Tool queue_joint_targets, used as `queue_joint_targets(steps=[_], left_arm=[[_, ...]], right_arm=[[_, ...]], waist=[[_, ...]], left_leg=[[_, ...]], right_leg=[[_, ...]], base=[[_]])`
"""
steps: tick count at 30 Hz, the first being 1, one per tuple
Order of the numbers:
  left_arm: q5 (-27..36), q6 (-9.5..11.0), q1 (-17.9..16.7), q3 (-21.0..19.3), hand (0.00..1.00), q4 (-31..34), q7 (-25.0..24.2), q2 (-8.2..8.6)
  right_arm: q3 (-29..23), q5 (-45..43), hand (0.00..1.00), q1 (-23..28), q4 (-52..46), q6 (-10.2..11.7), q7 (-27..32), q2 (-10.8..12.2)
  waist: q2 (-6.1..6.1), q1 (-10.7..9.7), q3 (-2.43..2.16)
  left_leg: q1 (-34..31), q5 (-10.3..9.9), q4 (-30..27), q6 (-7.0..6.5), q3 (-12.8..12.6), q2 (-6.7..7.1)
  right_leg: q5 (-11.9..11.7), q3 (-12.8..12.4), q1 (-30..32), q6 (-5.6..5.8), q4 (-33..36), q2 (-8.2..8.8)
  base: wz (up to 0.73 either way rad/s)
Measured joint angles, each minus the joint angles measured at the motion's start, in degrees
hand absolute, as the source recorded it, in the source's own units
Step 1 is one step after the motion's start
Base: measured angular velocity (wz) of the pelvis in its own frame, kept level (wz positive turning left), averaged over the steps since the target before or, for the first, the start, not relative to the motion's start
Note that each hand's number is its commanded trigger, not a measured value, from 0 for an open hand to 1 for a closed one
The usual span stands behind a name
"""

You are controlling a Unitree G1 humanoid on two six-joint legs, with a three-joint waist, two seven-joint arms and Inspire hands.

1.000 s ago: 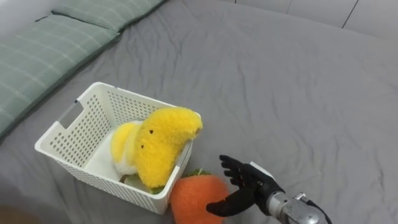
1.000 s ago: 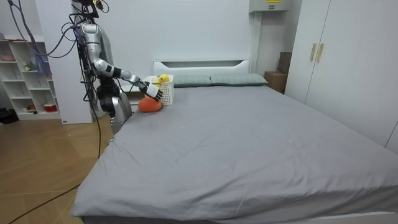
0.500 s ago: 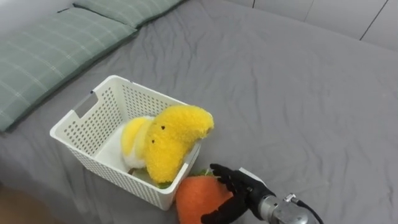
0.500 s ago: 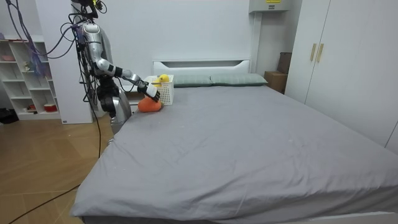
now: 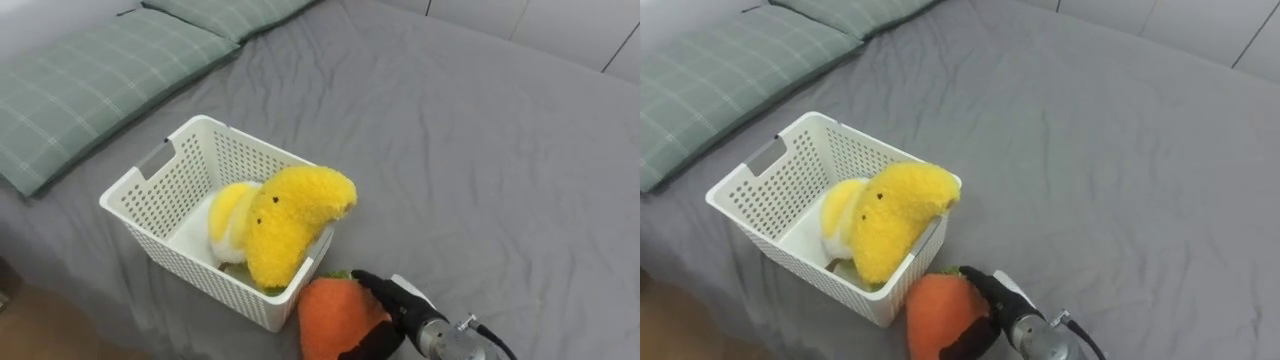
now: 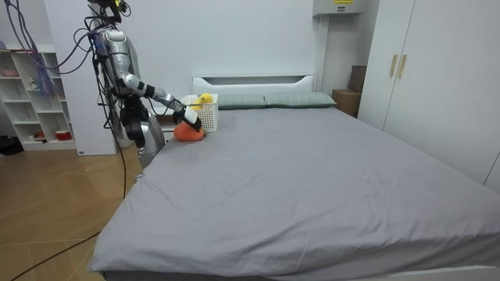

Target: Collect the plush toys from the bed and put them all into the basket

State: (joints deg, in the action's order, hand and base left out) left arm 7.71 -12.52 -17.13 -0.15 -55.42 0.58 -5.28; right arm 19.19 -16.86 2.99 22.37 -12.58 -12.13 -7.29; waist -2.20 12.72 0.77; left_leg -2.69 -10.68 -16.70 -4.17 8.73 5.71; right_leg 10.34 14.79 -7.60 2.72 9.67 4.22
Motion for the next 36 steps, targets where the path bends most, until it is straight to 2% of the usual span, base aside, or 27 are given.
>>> queue_joint_targets(steps=[3,4,5,6,7,8,15,19,27,36], left_arm=[[-0.03,-0.01,-0.42,0.48,0.0,0.31,0.01,0.05],[-0.04,-0.01,-0.5,0.5,0.0,0.31,0.01,0.09],[-0.04,-0.02,-0.58,0.5,0.0,0.28,0.02,0.12],[-0.05,-0.02,-0.65,0.5,0.0,0.27,0.03,0.14],[-0.07,-0.03,-0.73,0.5,0.0,0.27,0.05,0.15],[-0.32,-0.02,-0.82,0.48,0.0,0.27,0.04,0.15],[-1.18,-0.01,-0.82,0.48,0.0,-0.12,0.04,0.15],[-1.24,-0.02,-0.94,0.42,0.0,-0.34,-0.05,0.14],[-3.59,-0.04,-1.1,0.24,0.0,-2.27,-0.33,0.08],[-6.16,-0.41,-1.14,0.24,0.0,-1.92,-1.29,0.07]], right_arm=[[0.03,-3.6,0.0,-0.02,0.46,0.0,0.88,0.2],[0.03,-4.25,0.06,-0.04,0.67,0.0,1.01,0.22],[0.04,-5.16,0.4,-0.2,1.02,0.01,1.03,0.29],[0.04,-5.67,0.55,-0.46,1.51,0.01,1.03,0.39],[0.03,-6.4,0.64,-0.93,2.2,0.0,1.04,0.49],[0.01,-7.24,1.0,-1.19,2.43,0.01,1.1,0.48],[-0.36,-10.6,1.0,-3.23,4.5,0.08,3.39,0.79],[-0.37,-10.77,1.0,-3.91,6.41,0.12,3.97,1.11],[-0.26,-10.86,1.0,-3.89,9.01,0.07,3.69,1.76],[-0.19,-10.03,1.0,-3.9,9.37,0.08,3.95,2.46]], waist=[[0.16,0.13,0.13],[0.17,0.17,0.14],[0.2,0.3,0.17],[0.21,0.3,0.17],[0.21,0.32,0.17],[0.21,0.35,0.17],[0.24,0.42,0.14],[0.02,0.4,-0.07],[-0.1,0.45,-0.11],[-0.58,0.51,-0.4]], left_leg=[[0.22,0.14,0.0,-0.22,0.39,0.09],[0.22,0.16,-0.03,-0.2,0.58,0.14],[0.2,0.16,-0.03,-0.1,0.78,0.19],[0.2,0.16,-0.03,-0.04,0.83,0.2],[0.19,0.15,-0.04,0.08,0.91,0.22],[0.18,0.16,-0.04,0.17,0.98,0.22],[-0.23,0.48,-0.12,0.46,1.81,0.36],[-0.82,0.7,-0.51,0.14,2.3,0.67],[-0.49,0.71,-0.61,-0.07,2.53,0.92],[-0.55,0.89,-0.73,-0.31,2.66,1.22]], right_leg=[[0.0,1.07,-0.45,0.0,-0.09,0.09],[0.0,1.22,-0.53,0.0,-0.1,0.11],[0.0,1.26,-0.53,0.0,-0.09,0.1],[0.0,1.26,-0.53,0.0,-0.09,0.1],[0.0,1.28,-0.53,0.0,-0.09,0.1],[0.0,1.38,-0.54,0.01,-0.08,0.1],[0.05,2.74,-0.52,-0.01,-0.25,0.12],[0.07,3.64,-0.73,-0.01,-1.06,0.18],[0.09,3.87,-1.26,0.02,-1.08,0.38],[0.31,4.35,-1.55,0.19,-1.1,0.64]], base=[[0.09],[0.1],[0.06],[0.03],[0.0],[0.0],[0.07],[0.09],[0.02],[0.03]])
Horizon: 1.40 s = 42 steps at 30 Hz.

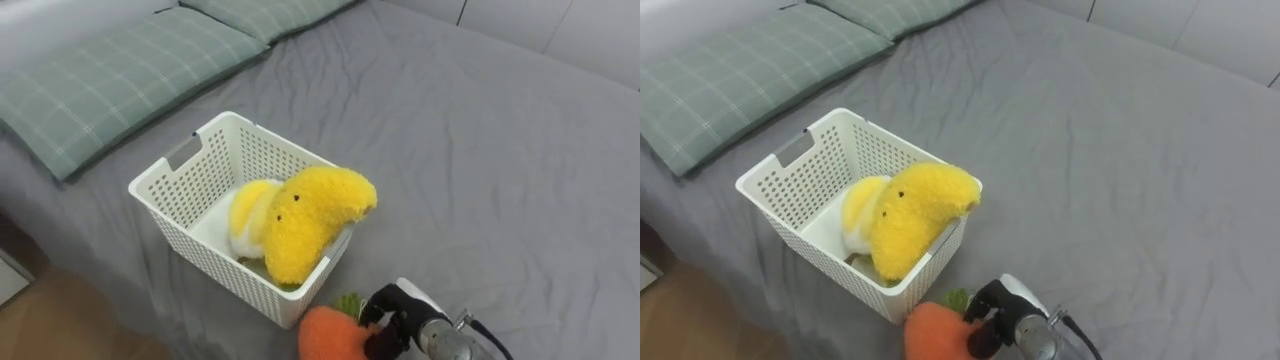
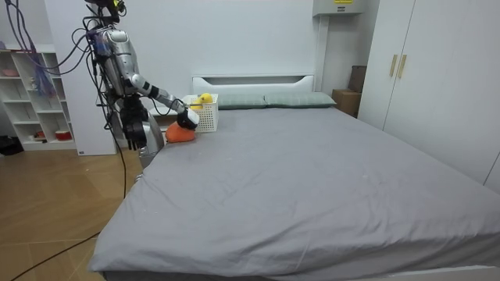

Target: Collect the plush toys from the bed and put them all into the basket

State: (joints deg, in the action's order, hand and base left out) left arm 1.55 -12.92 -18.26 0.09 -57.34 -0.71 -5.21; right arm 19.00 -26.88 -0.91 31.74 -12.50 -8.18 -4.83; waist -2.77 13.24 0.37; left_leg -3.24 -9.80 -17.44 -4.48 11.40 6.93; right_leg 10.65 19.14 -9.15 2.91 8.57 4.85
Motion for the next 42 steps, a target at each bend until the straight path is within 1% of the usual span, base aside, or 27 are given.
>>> queue_joint_targets(steps=[3,7,11,13,14,18,19,21,24,25,26,27,28,29,30,31,32,33,34,35,36,38,40,42], left_arm=[[0.01,0.0,-0.01,0.01,0.0,-0.02,0.02,-0.01],[0.02,0.01,-0.06,0.03,0.0,-0.13,0.05,-0.08],[0.13,0.03,-0.08,0.15,0.0,-0.14,0.12,-0.15],[1.39,0.04,-0.02,0.2,0.0,-0.2,0.25,-0.26],[2.08,0.12,-0.02,0.19,0.0,-0.2,0.29,-0.3],[2.27,0.6,0.0,-0.04,0.0,-0.57,0.11,-0.43],[2.25,0.78,0.01,-0.32,0.0,-0.85,0.07,-0.49],[2.25,0.76,-0.02,-1.33,0.0,-0.85,0.0,-0.57],[2.38,0.76,-0.51,-2.15,0.0,-0.82,-0.02,-1.04],[2.38,0.79,-0.54,-2.22,0.0,-0.81,-0.02,-1.14],[2.36,0.82,-0.53,-2.36,0.0,-0.81,-0.03,-1.15],[2.34,0.92,-0.54,-3.27,0.0,-0.79,-0.09,-1.11],[2.37,1.02,-0.39,-4.62,0.0,-0.79,-0.19,-1.2],[2.94,1.53,-0.14,-5.23,0.0,-0.79,-0.2,-1.58],[3.3,1.82,-0.1,-5.66,0.0,-0.78,-0.15,-1.72],[4.13,2.3,0.0,-6.1,0.0,-0.77,0.05,-2.11],[5.12,2.65,0.33,-6.2,0.0,-0.77,0.12,-2.58],[5.69,2.86,0.41,-6.33,0.0,-0.77,0.16,-2.72],[5.83,3.46,0.7,-6.95,0.0,-0.78,0.25,-2.69],[5.85,4.16,0.98,-7.61,0.0,-0.78,0.27,-2.53],[5.87,4.46,1.02,-7.8,0.0,-0.77,0.27,-2.52],[5.81,4.8,1.81,-7.91,0.0,-0.77,0.07,-2.89],[5.8,4.88,2.12,-8.34,0.0,-0.77,-0.08,-2.93],[5.9,5.49,3.27,-8.37,0.0,-0.78,-0.19,-2.95]], right_arm=[[0.02,1.61,1.0,0.0,0.1,0.1,0.51,0.01],[0.0,5.83,1.0,-0.17,2.27,0.94,2.08,-0.14],[0.01,9.8,1.0,-0.31,4.33,2.19,4.32,-0.2],[0.1,13.74,1.0,-0.5,5.91,3.01,5.7,-0.21],[0.06,15.72,1.0,-0.51,6.32,3.07,6.21,-0.33],[-0.17,18.95,1.0,-0.58,6.86,3.52,6.74,-1.13],[-0.68,20.08,1.0,-0.56,6.89,3.94,6.74,-1.46],[-2.19,21.8,1.0,-0.35,6.5,4.27,6.79,-1.77],[-3.41,23.88,1.0,-0.12,4.51,4.6,6.98,-3.13],[-5.09,24.74,1.0,-0.11,4.25,5.28,7.27,-3.34],[-5.96,24.96,1.0,-0.03,4.05,5.55,7.72,-3.5],[-7.98,25.83,1.0,0.45,3.07,5.6,8.65,-3.83],[-9.85,27.15,1.0,1.33,1.37,5.6,9.37,-4.47],[-11.46,28.41,1.0,2.48,-0.92,5.62,10.17,-5.34],[-12.3,28.96,1.0,2.94,-1.85,5.67,10.61,-5.64],[-13.93,29.57,1.0,3.84,-3.48,5.79,11.32,-6.14],[-14.75,29.8,1.0,4.49,-4.26,6.18,12.33,-6.57],[-15.27,29.83,1.0,4.76,-4.77,6.21,12.78,-6.7],[-16.54,29.83,1.0,5.66,-6.49,6.2,13.5,-6.84],[-17.84,29.87,1.0,6.39,-8.97,6.2,13.86,-7.08],[-18.44,29.98,1.0,6.7,-10.23,6.2,14.01,-7.17],[-20.35,30.95,1.0,6.81,-13.97,6.31,14.52,-7.48],[-22.21,30.96,1.0,6.84,-16.17,6.65,14.92,-7.86],[-23.68,30.85,1.0,6.75,-17.22,6.72,15.23,-8.01]], waist=[[-0.13,-0.05,0.0],[-0.3,-0.02,0.04],[-0.42,0.05,0.1],[-0.47,-0.01,0.15],[-0.47,-0.08,0.19],[-0.48,-0.36,0.43],[-0.48,-0.71,0.51],[-0.42,-1.08,0.54],[-0.16,-2.8,0.54],[-0.09,-3.86,0.47],[0.05,-4.3,0.48],[0.45,-5.24,0.47],[0.7,-6.14,0.36],[0.92,-7.05,0.25],[0.95,-7.37,0.19],[0.95,-8.11,0.19],[0.86,-8.52,0.09],[0.84,-8.61,0.1],[0.68,-8.95,-0.19],[0.51,-9.94,-0.27],[0.44,-10.24,-0.27],[0.23,-11.76,-0.46],[0.2,-12.27,-0.47],[0.16,-12.81,-0.5]], left_leg=[[0.04,0.03,0.0,-0.06,0.0,0.06],[0.03,0.02,0.01,-0.05,0.14,0.09],[0.07,0.01,0.02,-0.05,0.11,0.08],[0.09,0.02,0.01,-0.05,0.12,0.08],[0.09,0.02,0.01,-0.06,-0.05,0.07],[0.08,-0.04,-0.01,-0.11,-0.18,0.05],[0.05,-0.05,-0.01,-0.13,-0.13,0.08],[-0.02,-0.09,0.03,-0.2,-0.46,0.05],[0.1,-0.22,0.05,-0.39,-0.94,-0.06],[0.48,-0.31,0.1,-0.5,-1.22,-0.1],[0.64,-0.34,0.19,-0.55,-1.48,-0.16],[0.86,-0.41,0.39,-0.66,-1.96,-0.25],[0.95,-0.43,0.66,-0.72,-2.4,-0.34],[0.99,-0.51,0.79,-0.8,-3.08,-0.58],[1.06,-0.54,0.9,-0.82,-3.49,-0.7],[1.55,-0.55,1.44,-0.83,-4.44,-0.96],[2.28,-0.55,2.18,-0.83,-5.48,-1.26],[2.65,-0.56,2.42,-0.83,-6.1,-1.46],[3.01,-0.56,2.98,-0.83,-7.03,-1.66],[3.17,-0.54,3.36,-0.85,-7.91,-1.88],[3.51,-0.53,3.73,-0.85,-8.27,-1.96],[4.79,-0.61,4.43,-0.86,-9.9,-2.39],[5.02,-0.65,4.7,-0.93,-10.74,-2.49],[5.46,-0.71,4.96,-1.02,-11.43,-2.56]], right_leg=[[-0.01,-0.06,-0.06,0.0,-0.01,0.04],[-0.01,0.0,-0.07,0.01,0.0,0.02],[0.01,-0.02,-0.08,0.03,0.0,0.03],[0.01,-0.05,-0.12,0.04,-0.01,0.01],[0.01,-0.06,-0.13,0.04,-0.02,0.03],[0.03,-0.29,-0.07,0.07,-0.07,0.04],[0.08,-0.34,-0.01,0.14,-0.25,0.04],[0.11,-0.85,0.11,0.21,-0.79,0.02],[-0.13,-1.77,0.12,0.18,-0.68,-0.07],[-0.19,-2.04,0.09,0.18,-0.66,-0.05],[-0.26,-2.23,0.03,0.19,-0.62,-0.02],[-0.28,-2.83,0.02,0.18,-0.49,0.01],[-0.28,-3.27,0.25,0.19,-0.23,0.08],[-0.28,-3.67,0.75,0.19,0.19,0.13],[-0.28,-4.16,1.01,0.19,0.3,0.11],[-0.31,-5.02,1.16,0.18,0.49,0.09],[-0.32,-5.84,1.32,0.18,0.94,0.13],[-0.31,-6.43,1.41,0.19,1.22,0.08],[-0.31,-7.17,1.74,0.19,1.3,0.06],[-0.33,-7.83,2.1,0.16,1.48,0.03],[-0.36,-8.11,2.13,0.15,1.57,0.04],[-0.38,-9.24,2.07,0.14,2.05,-0.09],[-0.38,-10.21,2.28,0.13,2.08,-0.14],[-0.41,-11.28,2.34,0.12,2.17,-0.26]], base=[[0.0],[0.0],[0.0],[0.0],[0.0],[0.0],[0.0],[-0.06],[-0.11],[-0.12],[-0.19],[-0.23],[-0.29],[-0.27],[-0.36],[-0.45],[-0.48],[-0.53],[-0.45],[-0.41],[-0.37],[-0.39],[-0.27],[-0.23]])
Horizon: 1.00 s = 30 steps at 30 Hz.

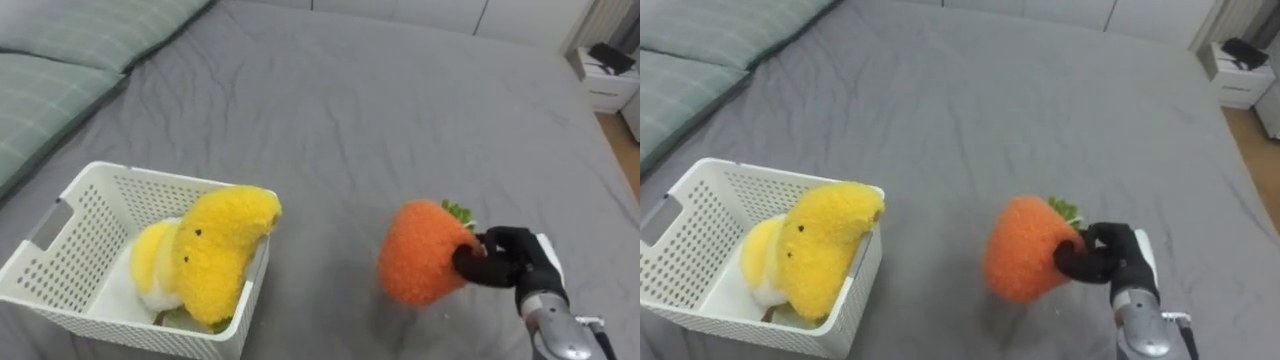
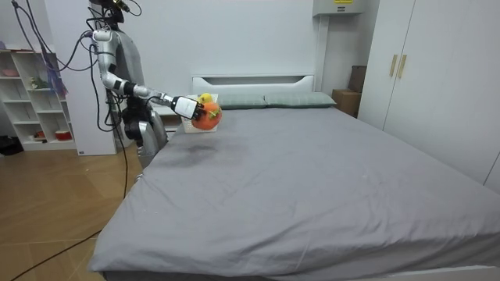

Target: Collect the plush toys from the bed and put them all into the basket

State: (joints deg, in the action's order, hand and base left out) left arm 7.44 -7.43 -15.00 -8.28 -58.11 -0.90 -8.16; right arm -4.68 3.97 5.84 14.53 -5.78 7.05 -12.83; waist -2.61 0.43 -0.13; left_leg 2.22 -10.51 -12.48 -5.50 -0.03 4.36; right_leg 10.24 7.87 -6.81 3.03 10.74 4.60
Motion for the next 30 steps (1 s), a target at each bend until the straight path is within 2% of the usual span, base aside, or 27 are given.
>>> queue_joint_targets(steps=[2,5,12,15,19,23,30], left_arm=[[0.91,0.64,0.43,0.0,0.0,-0.01,-0.05,0.16],[1.01,0.69,1.17,-0.46,0.0,-0.06,-0.05,0.4],[4.45,1.6,0.53,-1.07,0.0,-1.27,-0.17,0.71],[6.06,2.13,0.42,-1.01,0.0,-2.89,0.06,0.68],[6.51,2.95,0.24,-0.83,0.0,-4.31,0.05,0.63],[5.47,3.2,-1.1,-1.61,0.0,-5.18,-0.83,0.27],[3.98,2.72,-1.28,-1.47,0.0,-5.7,-2.2,0.03]], right_arm=[[-0.83,0.18,1.0,-0.05,-2.36,-0.05,0.04,-0.01],[-2.74,1.43,1.0,-0.36,-5.33,-0.05,0.37,-0.04],[-4.01,-0.13,1.0,-1.13,-11.98,-0.09,0.26,-0.03],[-3.92,-0.06,1.0,-3.97,-12.45,-0.08,-0.29,-0.16],[-3.91,-0.32,1.0,-5.47,-14.74,-0.09,-0.79,-0.36],[-3.83,0.28,1.0,-5.66,-18.42,-0.08,-2.41,-1.0],[-0.72,-0.15,1.0,-10.26,-19.51,-0.37,-5.24,-1.19]], waist=[[0.14,-0.08,-0.04],[0.26,-0.17,-0.1],[0.68,-0.12,-0.13],[0.78,-0.2,-0.05],[0.88,0.18,0.38],[0.58,1.29,0.77],[0.48,2.52,0.69]], left_leg=[[0.49,-0.01,0.79,-0.04,-0.78,-0.05],[0.31,-0.02,1.08,-0.07,-1.26,-0.11],[0.47,-0.02,2.21,-0.04,-2.51,-0.54],[0.6,-0.01,2.54,0.03,-2.75,-0.7],[0.57,-0.06,2.65,0.1,-2.67,-0.72],[0.29,-0.1,2.62,0.15,-2.6,-0.76],[-0.54,-0.14,1.52,0.19,-0.89,-0.66]], right_leg=[[-0.09,-1.21,0.28,0.1,0.04,-0.1],[-0.26,-1.7,0.9,0.16,0.01,-0.17],[-0.27,-1.58,1.61,0.14,-0.15,-0.38],[-0.28,-1.55,1.69,0.13,-0.22,-0.5],[-0.28,-1.32,1.7,0.13,-0.24,-0.56],[-0.28,-0.48,1.92,0.13,-0.21,-0.52],[-0.28,1.92,1.57,0.12,-0.19,-0.35]], base=[[-0.26],[-0.13],[-0.09],[-0.04],[0.0],[0.0],[0.13]])
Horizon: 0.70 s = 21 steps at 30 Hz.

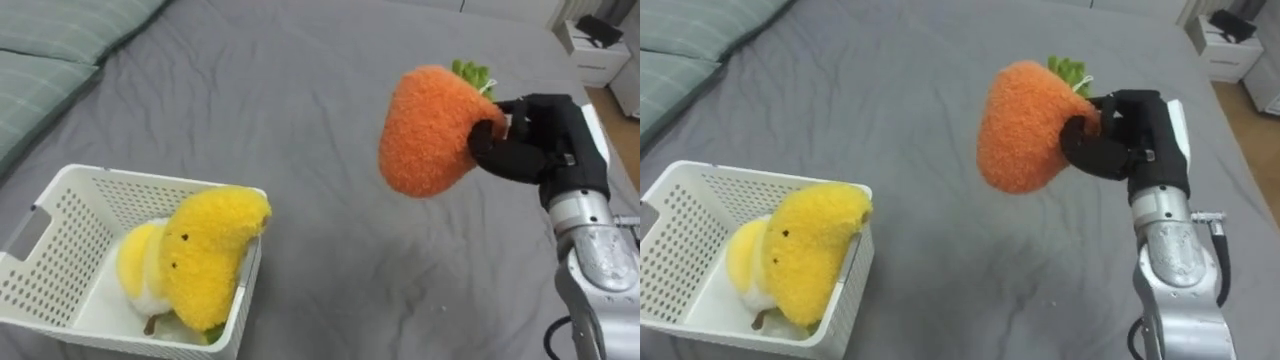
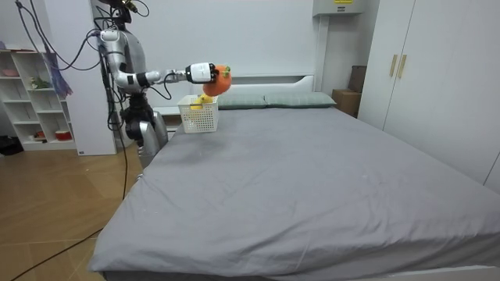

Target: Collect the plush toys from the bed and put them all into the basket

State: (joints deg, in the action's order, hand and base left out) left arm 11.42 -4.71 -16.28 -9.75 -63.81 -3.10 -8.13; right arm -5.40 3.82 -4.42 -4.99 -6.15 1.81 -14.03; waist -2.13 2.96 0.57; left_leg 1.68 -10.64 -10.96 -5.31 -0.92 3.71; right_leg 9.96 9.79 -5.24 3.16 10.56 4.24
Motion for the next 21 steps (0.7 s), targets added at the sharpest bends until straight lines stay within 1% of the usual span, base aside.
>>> queue_joint_targets(steps=[1,2,3,5,7,8,10,11,12,13,14,15,16,17,18,19,20,21], left_arm=[[0.02,-0.01,0.15,0.0,0.0,0.0,-0.04,0.01],[0.03,-0.02,0.18,0.0,0.0,-0.01,-0.04,0.0],[0.02,-0.05,0.18,0.02,0.0,-0.04,-0.04,-0.01],[-0.06,-0.26,0.2,0.09,0.0,-0.05,-0.03,0.02],[-0.89,-0.28,0.2,0.5,0.0,0.26,-0.03,0.09],[-0.91,-0.26,0.22,0.62,0.0,0.45,-0.02,0.21],[-0.92,-0.31,0.14,1.04,0.0,0.42,-0.02,0.21],[-1.21,-0.34,-0.11,1.04,0.0,0.32,-0.02,0.22],[-1.67,-0.34,-0.22,1.06,0.0,0.26,-0.02,0.19],[-2.64,-0.48,-0.48,1.04,0.0,0.2,-0.01,0.16],[-3.79,-1.09,-0.58,1.04,0.0,0.25,0.0,0.21],[-4.34,-1.4,-0.61,1.04,0.0,0.3,0.0,0.24],[-4.9,-2.14,-0.63,1.04,0.0,0.87,0.05,0.26],[-5.56,-2.73,-0.49,1.06,0.0,1.76,0.08,0.28],[-5.99,-2.98,-0.66,1.06,0.0,2.23,0.08,0.28],[-6.81,-3.53,-0.71,1.03,0.0,3.38,0.13,0.23],[-7.29,-3.65,-0.76,0.99,0.0,3.87,0.16,0.24],[-7.99,-3.88,-0.88,1.0,0.0,4.26,0.17,0.23]], right_arm=[[0.2,-0.35,1.0,-0.52,0.0,0.0,-0.04,0.0],[0.8,-0.42,1.0,-1.19,0.01,-0.19,0.05,-0.01],[1.15,-0.54,1.0,-1.52,0.0,-0.26,0.07,-0.01],[2.5,-1.02,1.0,-2.62,0.0,-0.3,0.0,-0.11],[4.27,-1.16,1.0,-3.78,0.0,-0.46,-0.12,-0.59],[4.72,-1.52,1.0,-4.38,0.0,-0.68,-0.79,-0.79],[5.44,-1.68,1.0,-5.27,0.01,-1.27,-1.38,-0.78],[6.29,-1.66,1.0,-5.51,-0.06,-1.29,-1.59,-0.77],[6.65,-1.63,1.0,-5.52,-0.19,-1.29,-1.74,-0.77],[7.44,-1.6,1.0,-5.55,-0.24,-1.29,-1.9,-0.74],[8.29,-2.3,1.0,-5.55,-0.27,-1.3,-1.86,-0.75],[8.78,-2.98,1.0,-5.55,-0.32,-1.31,-1.86,-0.74],[9.86,-3.78,1.0,-5.57,-0.35,-1.44,-1.85,-0.72],[10.81,-4.77,1.0,-5.67,-0.25,-1.77,-1.93,-0.69],[11.14,-5.29,1.0,-5.76,-0.25,-2.12,-2.03,-0.59],[11.54,-6.45,1.0,-5.81,0.0,-2.68,-2.0,-0.07],[11.87,-7.05,1.0,-5.93,0.24,-2.97,-2.0,0.23],[12.46,-8.91,1.0,-6.09,0.58,-3.64,-2.0,0.81]], waist=[[-0.02,0.58,-0.02],[-0.08,1.08,-0.04],[-0.11,1.12,-0.04],[-0.2,1.9,-0.06],[-0.34,2.41,-0.09],[-0.3,3.02,-0.12],[-0.27,4.29,-0.1],[-0.35,5.24,-0.16],[-0.48,5.3,-0.2],[-0.67,6.17,-0.3],[-0.86,6.91,-0.41],[-0.96,7.05,-0.47],[-1.16,7.16,-0.44],[-1.36,7.36,-0.31],[-1.41,7.71,-0.22],[-1.5,8.69,-0.03],[-1.55,9.02,0.0],[-1.48,9.57,0.13]], left_leg=[[-0.01,-0.01,-0.21,0.01,0.28,0.01],[-0.1,-0.01,-0.52,0.03,1.27,0.17],[-0.14,0.0,-0.65,0.04,1.56,0.21],[-0.23,0.04,-0.91,0.12,2.17,0.3],[-0.8,0.02,-1.86,0.16,3.8,0.67],[-1.19,0.0,-2.15,0.17,4.72,0.93],[-1.21,0.04,-2.4,0.18,4.89,1.02],[-1.25,0.04,-2.59,0.18,5.34,1.11],[-1.26,0.08,-2.64,0.21,5.7,1.19],[-1.36,0.13,-2.82,0.25,6.21,1.27],[-1.52,0.15,-3.1,0.28,6.67,1.37],[-1.67,0.16,-3.29,0.29,7.03,1.47],[-2.07,0.21,-3.82,0.34,8.13,1.79],[-2.19,0.35,-4.12,0.37,8.82,1.97],[-2.31,0.35,-4.36,0.37,9.05,2.02],[-2.34,0.4,-4.52,0.43,9.19,2.06],[-2.38,0.43,-4.63,0.44,9.43,2.12],[-2.51,0.39,-4.83,0.64,10.08,2.33]], right_leg=[[0.0,0.43,-0.23,0.0,-0.03,0.02],[0.0,1.31,-0.65,0.0,-0.04,0.08],[0.0,1.59,-0.8,0.0,-0.03,0.11],[0.0,2.15,-1.13,0.0,-0.06,0.11],[0.01,3.5,-1.6,0.02,-0.15,0.32],[0.01,4.29,-1.62,0.02,-0.09,0.46],[0.01,4.53,-1.71,0.02,0.02,0.54],[0.02,4.8,-1.94,0.02,0.07,0.56],[0.02,4.96,-2.08,0.02,0.07,0.59],[0.02,5.54,-2.27,0.02,0.07,0.59],[0.02,6.16,-2.39,0.02,0.06,0.62],[0.02,6.24,-2.45,0.02,0.05,0.65],[0.04,7.07,-2.77,0.04,-0.06,0.71],[0.04,7.66,-3.03,0.04,-0.04,0.77],[0.04,7.67,-3.13,0.04,-0.04,0.76],[0.04,7.63,-3.23,0.05,-0.05,0.74],[0.04,7.72,-3.33,0.05,-0.05,0.74],[0.06,7.89,-3.51,0.07,-0.06,0.77]], base=[[0.25],[0.27],[0.28],[0.21],[0.37],[0.31],[0.15],[0.13],[0.22],[0.24],[0.24],[0.34],[0.4],[0.39],[0.22],[0.11],[0.18],[0.3]])
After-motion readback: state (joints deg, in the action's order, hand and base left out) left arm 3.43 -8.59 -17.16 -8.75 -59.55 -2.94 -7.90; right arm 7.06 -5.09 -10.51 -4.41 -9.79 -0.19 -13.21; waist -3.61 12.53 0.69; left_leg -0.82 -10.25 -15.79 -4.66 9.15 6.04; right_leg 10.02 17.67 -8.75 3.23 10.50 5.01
